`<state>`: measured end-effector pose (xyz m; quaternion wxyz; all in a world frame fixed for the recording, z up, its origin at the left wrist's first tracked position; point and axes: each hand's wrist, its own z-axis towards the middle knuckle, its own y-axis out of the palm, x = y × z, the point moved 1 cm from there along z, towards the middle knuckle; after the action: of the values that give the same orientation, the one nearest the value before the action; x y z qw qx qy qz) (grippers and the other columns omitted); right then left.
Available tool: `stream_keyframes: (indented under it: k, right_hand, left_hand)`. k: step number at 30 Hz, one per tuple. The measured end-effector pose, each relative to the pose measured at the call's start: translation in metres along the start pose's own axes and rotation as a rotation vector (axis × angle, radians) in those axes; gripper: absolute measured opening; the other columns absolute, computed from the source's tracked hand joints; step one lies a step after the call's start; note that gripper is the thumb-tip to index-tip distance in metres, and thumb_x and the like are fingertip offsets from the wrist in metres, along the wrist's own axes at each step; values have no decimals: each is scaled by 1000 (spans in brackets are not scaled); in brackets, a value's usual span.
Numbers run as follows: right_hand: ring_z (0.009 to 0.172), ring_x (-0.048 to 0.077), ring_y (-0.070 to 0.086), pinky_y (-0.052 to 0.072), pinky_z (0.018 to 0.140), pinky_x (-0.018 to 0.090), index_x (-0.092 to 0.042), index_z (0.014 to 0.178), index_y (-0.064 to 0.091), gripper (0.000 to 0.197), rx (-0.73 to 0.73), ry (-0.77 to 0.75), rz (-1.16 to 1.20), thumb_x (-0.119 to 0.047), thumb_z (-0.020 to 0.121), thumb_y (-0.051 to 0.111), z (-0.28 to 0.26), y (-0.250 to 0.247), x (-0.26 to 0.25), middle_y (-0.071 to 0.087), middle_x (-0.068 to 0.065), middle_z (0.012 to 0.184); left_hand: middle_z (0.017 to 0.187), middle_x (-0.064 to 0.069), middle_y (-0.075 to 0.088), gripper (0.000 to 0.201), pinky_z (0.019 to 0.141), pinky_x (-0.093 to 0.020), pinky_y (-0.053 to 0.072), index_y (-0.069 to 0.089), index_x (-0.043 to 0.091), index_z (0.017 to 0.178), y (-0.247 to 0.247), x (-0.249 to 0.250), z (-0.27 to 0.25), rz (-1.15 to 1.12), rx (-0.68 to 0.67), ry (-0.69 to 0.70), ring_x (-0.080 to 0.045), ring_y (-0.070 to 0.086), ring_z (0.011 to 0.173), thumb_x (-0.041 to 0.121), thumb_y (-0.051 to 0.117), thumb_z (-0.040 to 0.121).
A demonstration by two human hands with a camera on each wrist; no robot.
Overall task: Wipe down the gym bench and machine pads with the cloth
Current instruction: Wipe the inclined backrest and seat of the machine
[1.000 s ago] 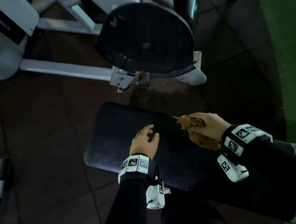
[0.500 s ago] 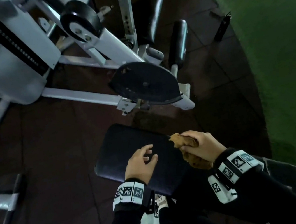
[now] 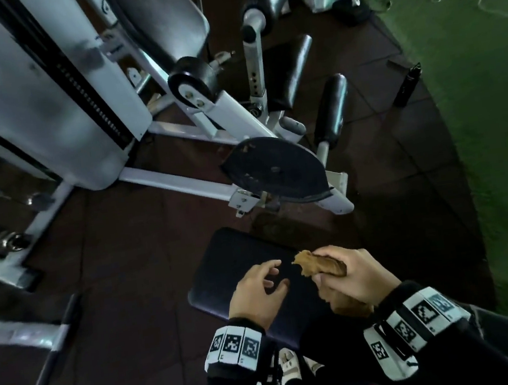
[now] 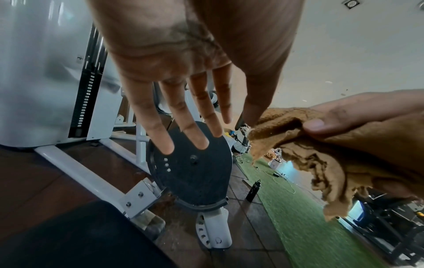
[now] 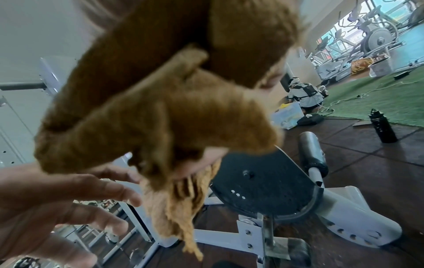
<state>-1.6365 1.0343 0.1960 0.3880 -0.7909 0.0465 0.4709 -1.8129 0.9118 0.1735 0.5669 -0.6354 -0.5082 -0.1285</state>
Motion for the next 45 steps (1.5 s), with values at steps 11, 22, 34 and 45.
stream_keyframes:
  k: [11, 22, 34, 45]
  right_hand:
    - [106, -13, 54, 40, 92, 8, -58, 123, 45, 51, -222, -149, 79, -36, 83, 68, 19, 8, -28, 62, -26, 113]
    - [99, -13, 55, 38, 85, 2, -36, 108, 62, 27, -462, -310, -41, -27, 83, 69, 65, 84, -95, 66, -17, 105]
    - [90, -13, 58, 43, 82, 8, -52, 94, 57, 24, -539, -391, -149, -35, 80, 68, 118, 247, -226, 66, -26, 92]
    - [91, -11, 60, 42, 81, 4, -50, 94, 61, 26, -477, -332, -96, -31, 80, 70, 167, 326, -292, 65, -30, 96]
  left_hand:
    - [98, 22, 58, 36, 79, -29, 53, 60, 38, 117, -17, -16, -38, -46, 227, -100, 0, 59, 82, 32, 68, 83]
    - [98, 20, 60, 33, 80, -23, 49, 64, 32, 115, -66, -68, -88, -79, 488, -291, 1, 60, 84, 28, 69, 82]
    - [94, 18, 59, 32, 79, -26, 51, 65, 30, 112, -212, -195, -147, -120, 637, -410, 0, 61, 81, 26, 72, 80]
    - [99, 18, 61, 33, 84, -29, 50, 63, 34, 114, -315, -278, -142, -92, 567, -386, -2, 61, 86, 31, 69, 82]
